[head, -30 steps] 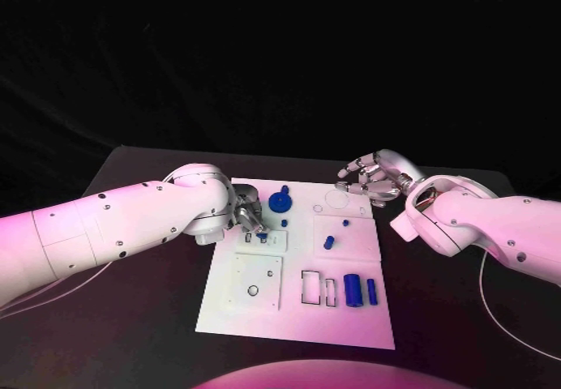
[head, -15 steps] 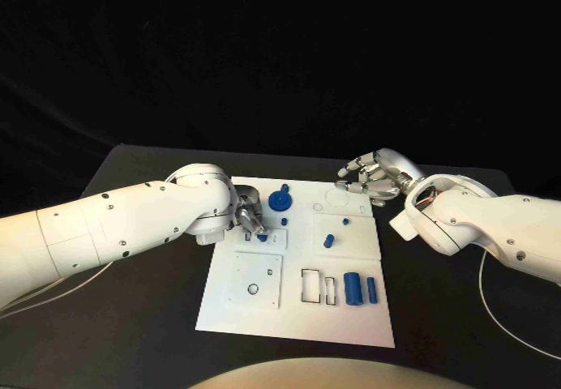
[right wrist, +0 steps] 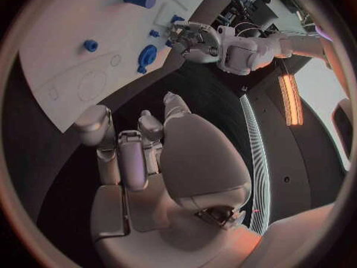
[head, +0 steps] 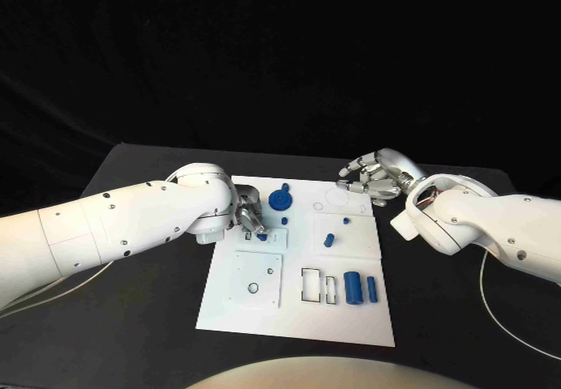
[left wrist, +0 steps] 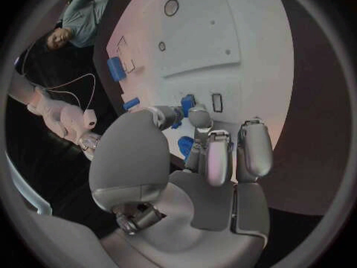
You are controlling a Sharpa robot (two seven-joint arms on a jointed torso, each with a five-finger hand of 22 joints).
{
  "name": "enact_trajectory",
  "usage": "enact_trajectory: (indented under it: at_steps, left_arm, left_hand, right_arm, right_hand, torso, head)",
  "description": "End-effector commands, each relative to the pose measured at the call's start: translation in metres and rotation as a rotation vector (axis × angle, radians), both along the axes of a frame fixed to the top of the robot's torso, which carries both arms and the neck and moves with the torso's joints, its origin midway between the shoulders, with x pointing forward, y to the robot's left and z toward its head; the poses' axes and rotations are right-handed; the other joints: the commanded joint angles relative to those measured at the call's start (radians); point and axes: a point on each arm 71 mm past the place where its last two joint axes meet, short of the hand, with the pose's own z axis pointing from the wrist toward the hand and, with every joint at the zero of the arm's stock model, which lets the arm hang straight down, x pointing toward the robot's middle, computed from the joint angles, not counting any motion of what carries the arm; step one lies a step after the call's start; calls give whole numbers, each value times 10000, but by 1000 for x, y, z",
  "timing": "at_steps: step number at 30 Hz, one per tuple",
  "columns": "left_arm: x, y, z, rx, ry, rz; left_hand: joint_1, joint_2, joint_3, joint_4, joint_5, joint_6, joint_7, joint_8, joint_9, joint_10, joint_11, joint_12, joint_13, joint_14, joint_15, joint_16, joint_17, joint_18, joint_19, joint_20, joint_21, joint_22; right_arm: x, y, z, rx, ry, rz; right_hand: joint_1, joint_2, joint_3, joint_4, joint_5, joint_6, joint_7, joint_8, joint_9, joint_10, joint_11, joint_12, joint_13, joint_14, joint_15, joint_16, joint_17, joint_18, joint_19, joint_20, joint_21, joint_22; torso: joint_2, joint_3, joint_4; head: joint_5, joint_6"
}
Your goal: Assemble the parts on the task board
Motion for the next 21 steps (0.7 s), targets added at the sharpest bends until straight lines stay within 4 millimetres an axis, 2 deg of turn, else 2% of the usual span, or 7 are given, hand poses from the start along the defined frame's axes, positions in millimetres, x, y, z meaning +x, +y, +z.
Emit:
enact_trajectory:
  at_steps: [1,17,21]
  left_arm:
    - [-3,-1,-3,228,152,-256]
    - [-3,-1,-4,299,131,-355]
    - [-3,-2,-4,293,154,-405]
  left_hand:
    - [7,87,1351,-1376,3,519,-441,55,2215,45,-27,41,-22,820,-57,58,1720,-129,59,-47,44,15]
    - [-106,93,1291,-1362,-38,606,-491,164,2313,110,-66,84,-3,821,-87,59,1725,-140,86,-76,57,64]
    - [-284,86,1010,-1301,-116,694,-550,231,2393,196,-108,133,13,825,-118,62,1734,-153,121,-108,72,125]
  right_arm:
    - [0,0,-1,55,125,-48]
    - [0,-1,-1,79,136,-76]
    - [0,-1,-1,78,136,-77]
  right_hand:
    - [-45,23,47,-1,41,-47,14,37,15,-43,-33,-16,0,340,-56,-33,2,95,-65,-1,-17,6]
    - [-45,23,47,-1,41,-47,14,37,15,-43,-33,-16,0,340,-56,-33,2,95,-65,-1,-17,6]
    - [-45,23,47,-1,41,-47,14,37,15,-43,-33,-16,0,340,-56,-33,2,95,-65,-1,-17,6]
  torso:
    - [-6,0,8]
    - [6,1,-7]
    - [1,5,-6]
  head:
    - [1,-5]
    - [-3,0]
    - [-4,-15]
